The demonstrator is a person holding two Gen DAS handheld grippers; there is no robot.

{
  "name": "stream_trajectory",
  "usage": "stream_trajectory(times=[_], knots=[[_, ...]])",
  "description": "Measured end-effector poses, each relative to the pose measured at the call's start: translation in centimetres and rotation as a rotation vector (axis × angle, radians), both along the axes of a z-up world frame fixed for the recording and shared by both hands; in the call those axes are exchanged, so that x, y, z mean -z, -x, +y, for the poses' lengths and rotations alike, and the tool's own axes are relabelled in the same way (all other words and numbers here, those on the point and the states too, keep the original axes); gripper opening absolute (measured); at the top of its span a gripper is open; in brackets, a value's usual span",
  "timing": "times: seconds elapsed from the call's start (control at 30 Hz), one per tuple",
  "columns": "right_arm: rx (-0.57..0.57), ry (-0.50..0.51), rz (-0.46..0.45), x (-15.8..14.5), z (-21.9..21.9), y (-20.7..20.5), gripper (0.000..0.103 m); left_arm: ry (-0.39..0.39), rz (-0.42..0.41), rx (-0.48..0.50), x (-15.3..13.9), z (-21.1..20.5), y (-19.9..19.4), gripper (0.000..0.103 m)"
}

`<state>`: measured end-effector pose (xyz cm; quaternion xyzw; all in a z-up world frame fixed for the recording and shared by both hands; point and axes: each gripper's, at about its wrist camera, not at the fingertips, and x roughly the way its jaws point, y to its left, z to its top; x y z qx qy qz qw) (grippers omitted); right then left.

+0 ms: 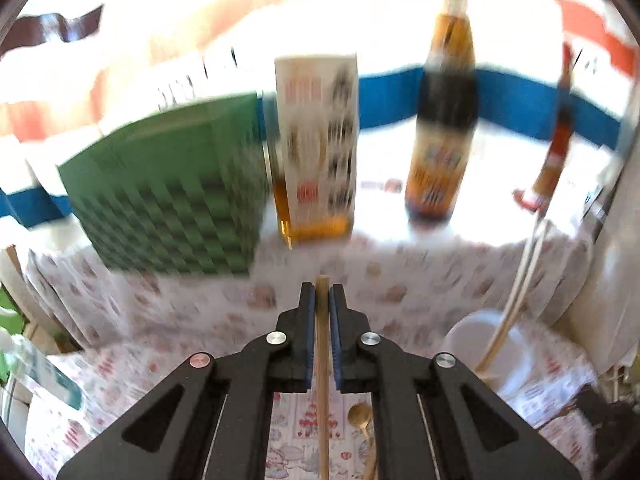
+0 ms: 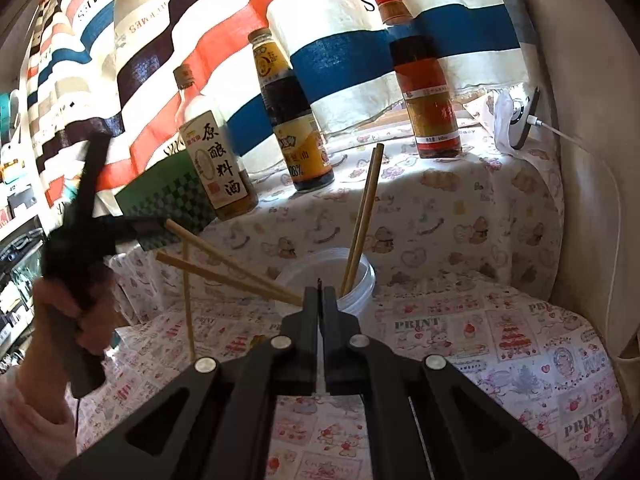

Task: Organize utensils
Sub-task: 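Carry both chopsticks over the white cup and open both tools to drop them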

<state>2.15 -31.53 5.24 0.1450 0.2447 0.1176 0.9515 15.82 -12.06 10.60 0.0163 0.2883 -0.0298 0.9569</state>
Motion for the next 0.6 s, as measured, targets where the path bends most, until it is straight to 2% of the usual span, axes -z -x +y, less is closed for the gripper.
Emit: stream_trajectory(times=[0.07, 0.17, 0.27, 0.4, 0.6], knots=[[-0.004, -0.019, -0.006, -0.1, -0.3, 0.1, 0.002, 0.018, -0.064, 0.000, -2.2, 0.0, 1.5, 0.006], [0.007, -0.025, -0.015, -0.3, -0.6, 0.2, 0.002, 0.070, -0.116, 0.024, -5.1, 1.7, 4.2, 0.006], [0.002, -0.050, -0.012, -0.2, -1.0, 0.1, 0.002, 0.076, -0.168, 0.036, -7.8, 1.9, 6.3, 0.006], [-0.018, -0.080, -0.025, -0.4, -1.1, 0.3, 0.002, 0.065, -0.220, 0.043, -8.8, 1.6, 7.9, 0.006], [-0.046, -0.152, -0.046, -1.8, -1.2, 0.3, 0.002, 0.111, -0.256, 0.090, -9.4, 1.9, 9.5, 0.006]])
